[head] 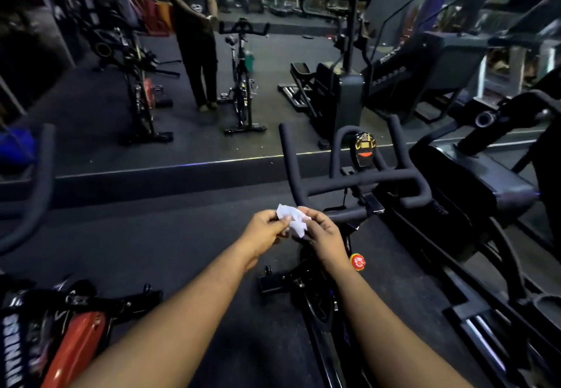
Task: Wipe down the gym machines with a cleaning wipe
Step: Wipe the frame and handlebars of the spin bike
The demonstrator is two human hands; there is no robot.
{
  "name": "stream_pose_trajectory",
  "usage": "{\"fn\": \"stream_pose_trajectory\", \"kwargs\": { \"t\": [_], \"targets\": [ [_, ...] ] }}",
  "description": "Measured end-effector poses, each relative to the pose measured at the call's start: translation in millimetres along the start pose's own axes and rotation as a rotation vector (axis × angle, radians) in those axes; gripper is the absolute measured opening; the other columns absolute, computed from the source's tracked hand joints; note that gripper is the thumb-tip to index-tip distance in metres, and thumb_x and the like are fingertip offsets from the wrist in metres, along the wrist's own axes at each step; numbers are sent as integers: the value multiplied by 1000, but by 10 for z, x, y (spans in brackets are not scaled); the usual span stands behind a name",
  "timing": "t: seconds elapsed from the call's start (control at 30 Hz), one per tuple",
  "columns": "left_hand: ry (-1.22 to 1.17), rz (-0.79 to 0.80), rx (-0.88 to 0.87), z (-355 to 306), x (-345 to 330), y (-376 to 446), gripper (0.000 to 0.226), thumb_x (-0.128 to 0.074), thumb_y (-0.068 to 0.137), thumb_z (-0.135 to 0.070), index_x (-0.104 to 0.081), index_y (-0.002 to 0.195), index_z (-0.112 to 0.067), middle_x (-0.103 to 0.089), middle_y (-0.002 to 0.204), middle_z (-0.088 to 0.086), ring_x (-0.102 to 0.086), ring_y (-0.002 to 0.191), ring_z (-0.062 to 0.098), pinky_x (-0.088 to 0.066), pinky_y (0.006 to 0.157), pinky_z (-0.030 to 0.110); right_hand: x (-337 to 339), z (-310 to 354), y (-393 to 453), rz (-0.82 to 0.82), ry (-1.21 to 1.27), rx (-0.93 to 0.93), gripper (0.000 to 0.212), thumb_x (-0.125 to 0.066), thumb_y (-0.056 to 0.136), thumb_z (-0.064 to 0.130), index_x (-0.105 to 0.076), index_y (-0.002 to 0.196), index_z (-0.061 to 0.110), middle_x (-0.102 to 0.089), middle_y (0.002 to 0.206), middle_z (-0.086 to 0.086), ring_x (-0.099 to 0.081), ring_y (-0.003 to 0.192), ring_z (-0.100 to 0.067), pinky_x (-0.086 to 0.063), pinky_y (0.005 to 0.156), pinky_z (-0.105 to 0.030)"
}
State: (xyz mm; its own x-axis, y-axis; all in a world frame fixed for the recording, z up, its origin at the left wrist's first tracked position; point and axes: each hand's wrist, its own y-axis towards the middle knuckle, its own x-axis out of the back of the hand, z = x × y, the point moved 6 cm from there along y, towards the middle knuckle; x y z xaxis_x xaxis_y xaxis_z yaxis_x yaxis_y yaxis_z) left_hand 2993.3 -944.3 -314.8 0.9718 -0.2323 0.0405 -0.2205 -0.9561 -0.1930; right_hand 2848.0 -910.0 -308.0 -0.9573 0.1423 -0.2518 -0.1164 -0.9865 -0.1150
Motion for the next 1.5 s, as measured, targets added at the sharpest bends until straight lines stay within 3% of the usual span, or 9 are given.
{"fn": "stream_pose_trajectory", "kwargs": {
  "t": [0.17,0.3,0.47,0.73,0.9,1.1,1.27,1.4,1.5],
  "targets": [
    [41,-210,-101,18,283,-230,18,-72,94,-26,-66,80,-18,-65,65,-5,-55,62,11,-47,66,34,-81,109,-122,148,-178,44,29,-44,100,-4,-69,109,6,-77,97,-5,-71,87,-17,-57,74,-26],
    [71,-306,-102,42,490,-525,30,-77,88,-38,-64,79,-12,-65,67,0,-55,63,12,-47,64,35,-247,77,-174,287,-446,161,10,-68,97,27,-68,107,26,-76,91,7,-69,82,-7,-54,77,-26],
    [31,-411,-81,159,716,-962,27,-76,92,-32,-61,79,-13,-70,74,12,-63,68,17,-53,62,36,-512,-205,-259,451,-593,205,20,-72,84,42,-71,103,41,-77,89,3,-73,84,-21,-59,83,-47],
    [104,-611,-71,394,1250,-1698,36,-73,93,-40,-66,82,-6,-62,71,3,-53,65,13,-44,57,28,-1023,-423,-721,560,-660,237,16,-60,100,25,-71,113,26,-74,104,14,-68,96,-2,-55,93,-38],
    [232,-644,-88,314,1414,-2060,48,-71,90,-53,-48,68,-16,-44,60,-11,-37,54,3,-30,52,22,-1501,-360,-1189,742,-673,320,52,-81,83,43,-60,127,28,-70,113,14,-66,105,-3,-53,88,-21],
    [33,-665,-110,323,1658,-2577,45,-71,90,-52,-52,77,-13,-59,63,-1,-54,53,9,-45,48,23,-1806,-380,-1572,668,-721,406,4,-70,93,26,-72,90,27,-71,78,9,-63,69,-7,-50,65,-30],
    [-31,-584,-63,535,1947,-3161,52,-79,71,-65,-63,83,-17,-63,69,3,-54,58,19,-45,52,29,-2002,-592,-1988,599,-465,182,12,-64,99,18,-69,90,12,-71,81,-5,-61,73,-12,-50,71,-34],
    [-22,-497,-46,746,2142,-3601,12,-80,88,-23,-70,88,-16,-68,74,-4,-57,66,11,-45,61,25,-2221,-800,-2367,523,-348,1,11,-61,94,23,-67,88,15,-67,80,-6,-57,74,-18,-47,70,-39],
    [-207,-553,-10,940,2313,-3922,11,-66,99,-21,-71,94,-13,-73,84,3,-63,80,19,-50,80,38,-2377,-876,-2684,493,-385,2,15,-66,94,25,-64,88,11,-64,75,2,-54,69,-13,-44,67,-33]
  ]
}}
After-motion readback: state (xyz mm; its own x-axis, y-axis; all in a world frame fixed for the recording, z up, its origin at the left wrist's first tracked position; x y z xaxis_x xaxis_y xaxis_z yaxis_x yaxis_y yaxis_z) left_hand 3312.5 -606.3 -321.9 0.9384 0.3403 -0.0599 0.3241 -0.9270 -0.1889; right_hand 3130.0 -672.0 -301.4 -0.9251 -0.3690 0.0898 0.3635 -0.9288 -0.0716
